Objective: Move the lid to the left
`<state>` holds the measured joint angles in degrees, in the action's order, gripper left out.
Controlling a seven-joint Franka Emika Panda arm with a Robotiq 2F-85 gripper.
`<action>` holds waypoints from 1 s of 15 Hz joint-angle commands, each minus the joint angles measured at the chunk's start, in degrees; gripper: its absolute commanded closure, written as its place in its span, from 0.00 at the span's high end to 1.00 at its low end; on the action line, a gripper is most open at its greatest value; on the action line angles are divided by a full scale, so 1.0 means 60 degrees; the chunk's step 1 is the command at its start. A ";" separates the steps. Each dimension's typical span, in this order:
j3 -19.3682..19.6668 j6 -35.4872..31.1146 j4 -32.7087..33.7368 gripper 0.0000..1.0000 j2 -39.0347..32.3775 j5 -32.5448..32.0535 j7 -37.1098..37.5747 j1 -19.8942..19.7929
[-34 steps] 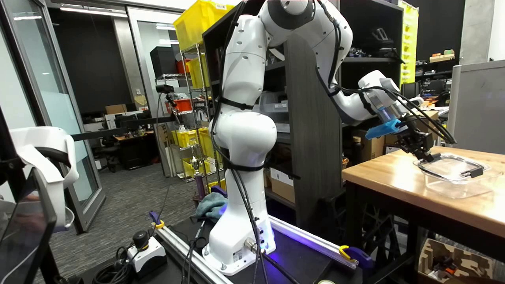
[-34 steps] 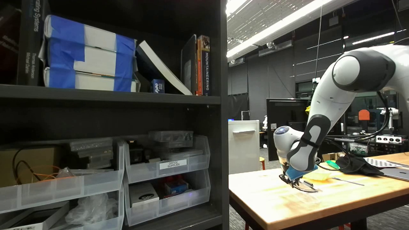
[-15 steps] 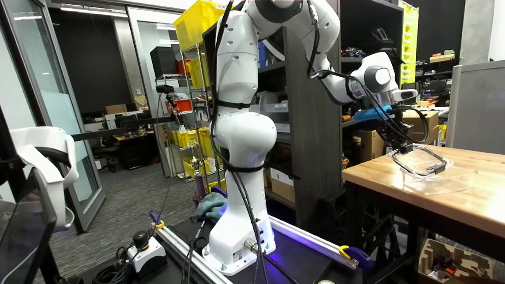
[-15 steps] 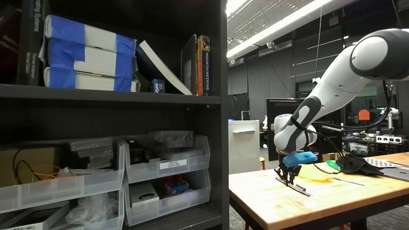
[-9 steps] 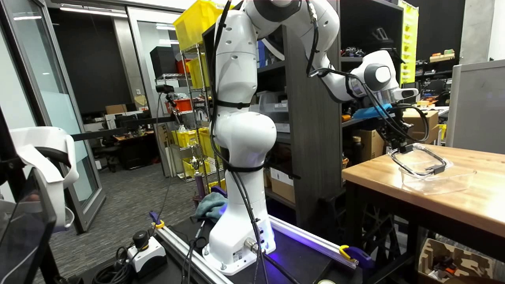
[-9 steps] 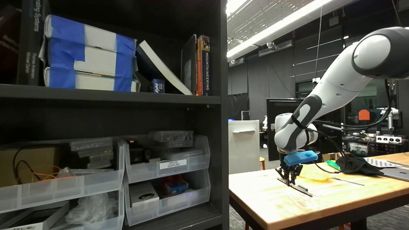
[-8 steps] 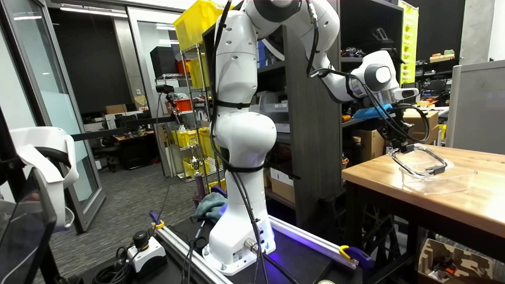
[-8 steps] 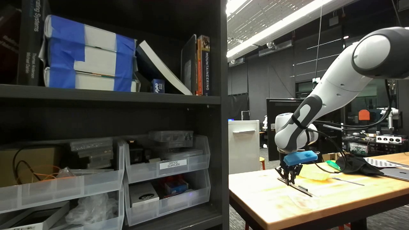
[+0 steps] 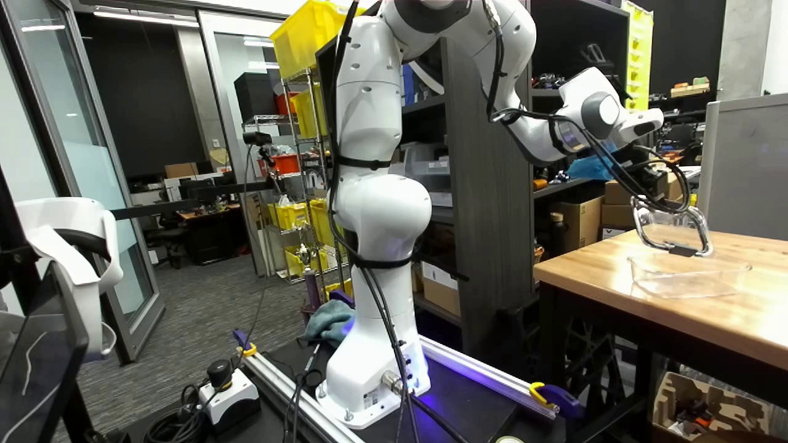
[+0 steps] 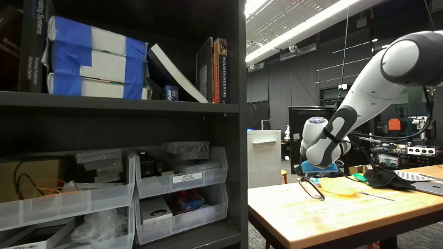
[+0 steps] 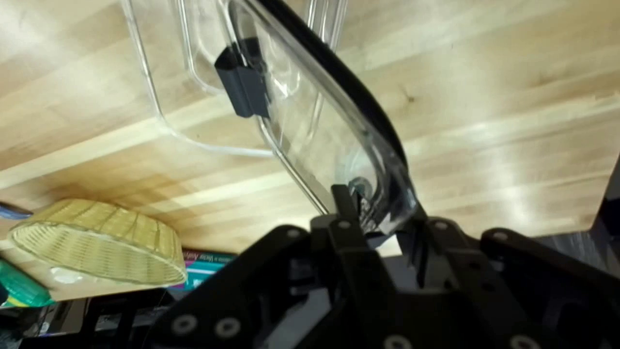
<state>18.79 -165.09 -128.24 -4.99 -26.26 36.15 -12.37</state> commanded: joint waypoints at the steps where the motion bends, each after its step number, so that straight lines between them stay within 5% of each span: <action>1: 0.0737 -0.1045 0.0365 0.06 0.0006 -0.2347 0.2359 0.0118; 9: 0.1145 -0.0859 0.0855 0.06 0.0185 -0.6431 0.6304 0.0344; 11: 0.0731 -0.0817 0.0072 0.06 0.0416 -0.5736 0.5476 0.0420; 15: -0.0578 -0.0930 -0.1375 0.06 0.0500 -0.2337 0.2713 0.0405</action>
<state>20.42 -171.50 -130.20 -4.77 -51.47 62.49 -9.57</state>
